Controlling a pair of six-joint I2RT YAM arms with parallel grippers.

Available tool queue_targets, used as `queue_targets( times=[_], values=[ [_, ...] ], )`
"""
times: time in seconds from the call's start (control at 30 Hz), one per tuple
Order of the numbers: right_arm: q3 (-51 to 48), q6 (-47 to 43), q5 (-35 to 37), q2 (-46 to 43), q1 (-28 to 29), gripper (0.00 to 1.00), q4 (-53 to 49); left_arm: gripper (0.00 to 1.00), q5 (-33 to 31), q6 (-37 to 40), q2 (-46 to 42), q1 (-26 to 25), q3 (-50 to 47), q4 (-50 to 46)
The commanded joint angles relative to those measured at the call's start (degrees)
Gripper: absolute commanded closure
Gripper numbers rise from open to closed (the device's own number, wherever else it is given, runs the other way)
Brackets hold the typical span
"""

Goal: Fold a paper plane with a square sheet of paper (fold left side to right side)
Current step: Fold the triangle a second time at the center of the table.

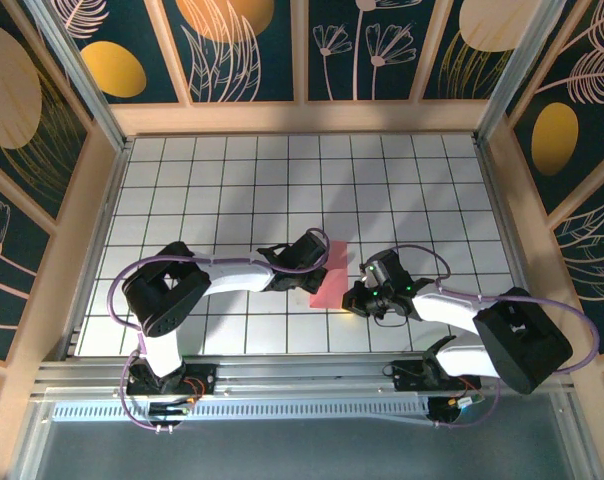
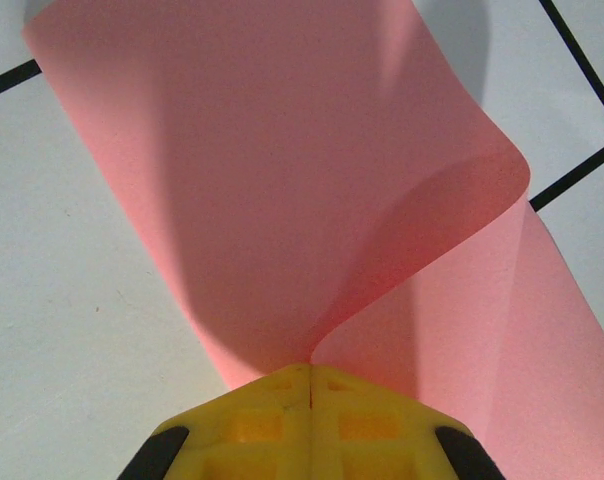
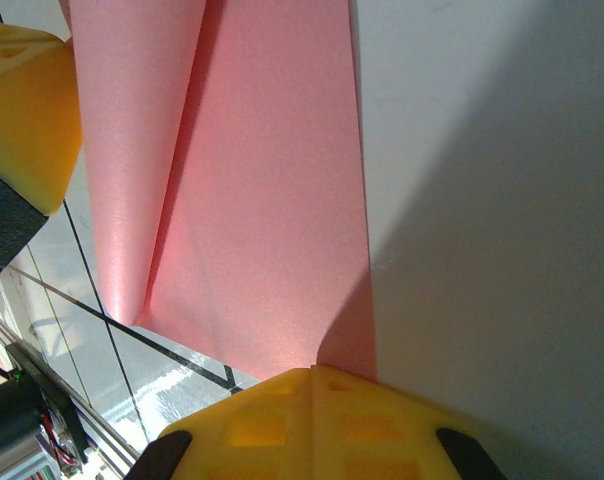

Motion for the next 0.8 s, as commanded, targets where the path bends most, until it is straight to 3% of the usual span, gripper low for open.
queue_targets(
  times=[0.0,0.77],
  values=[
    [0.07,-0.52,3.12,1.63,0.34,1.00,-3.69,1.00,-0.59,0.80,0.88,0.46,1.47,-1.22],
    [0.25,-0.76,3.21,1.80,0.33,1.00,-4.16,1.00,-2.04,1.24,1.56,0.50,1.74,-2.34]
  ],
)
